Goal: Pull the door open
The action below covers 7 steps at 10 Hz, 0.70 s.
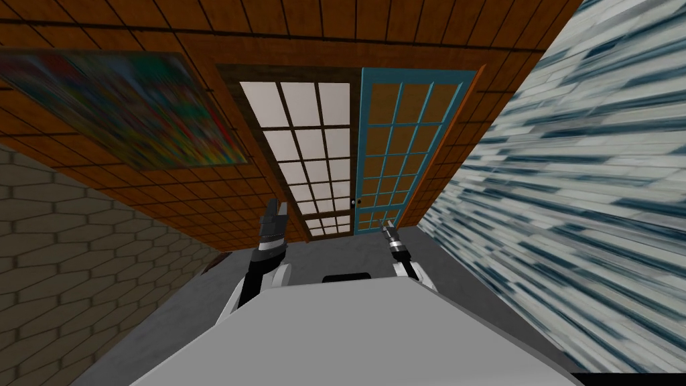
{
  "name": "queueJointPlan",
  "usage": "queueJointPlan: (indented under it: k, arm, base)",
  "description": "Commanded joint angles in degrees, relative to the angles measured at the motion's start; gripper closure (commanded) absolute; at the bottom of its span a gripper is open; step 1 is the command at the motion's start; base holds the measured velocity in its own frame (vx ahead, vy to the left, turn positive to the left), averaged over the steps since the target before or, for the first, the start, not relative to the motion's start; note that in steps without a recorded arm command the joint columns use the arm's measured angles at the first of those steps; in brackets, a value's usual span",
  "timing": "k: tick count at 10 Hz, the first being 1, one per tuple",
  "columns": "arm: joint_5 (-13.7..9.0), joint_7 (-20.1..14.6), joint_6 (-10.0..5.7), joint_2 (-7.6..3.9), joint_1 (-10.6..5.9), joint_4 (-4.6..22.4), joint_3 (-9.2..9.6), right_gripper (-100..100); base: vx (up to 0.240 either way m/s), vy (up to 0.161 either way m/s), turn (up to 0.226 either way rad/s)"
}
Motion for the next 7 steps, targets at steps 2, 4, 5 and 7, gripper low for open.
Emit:
queueJointPlan:
  k: [2,4,5,7]
  arm:
    - [1.13,3.25,-0.52,0.31,-1.04,3.28,-0.73,-100]
    - [1.94,5.57,-0.96,0.44,-2.01,6.02,-1.33,-100]
    - [2.34,6.74,-1.18,0.51,-2.50,7.39,-1.64,-100]
    - [3.07,8.85,-1.58,0.70,-3.40,9.87,-2.19,-100]
  base:
    - [0.101,0.003,0.012]
    - [0.095,0.003,0.009]
    - [0.098,0.009,0.011]
    - [0.097,0.005,0.011]
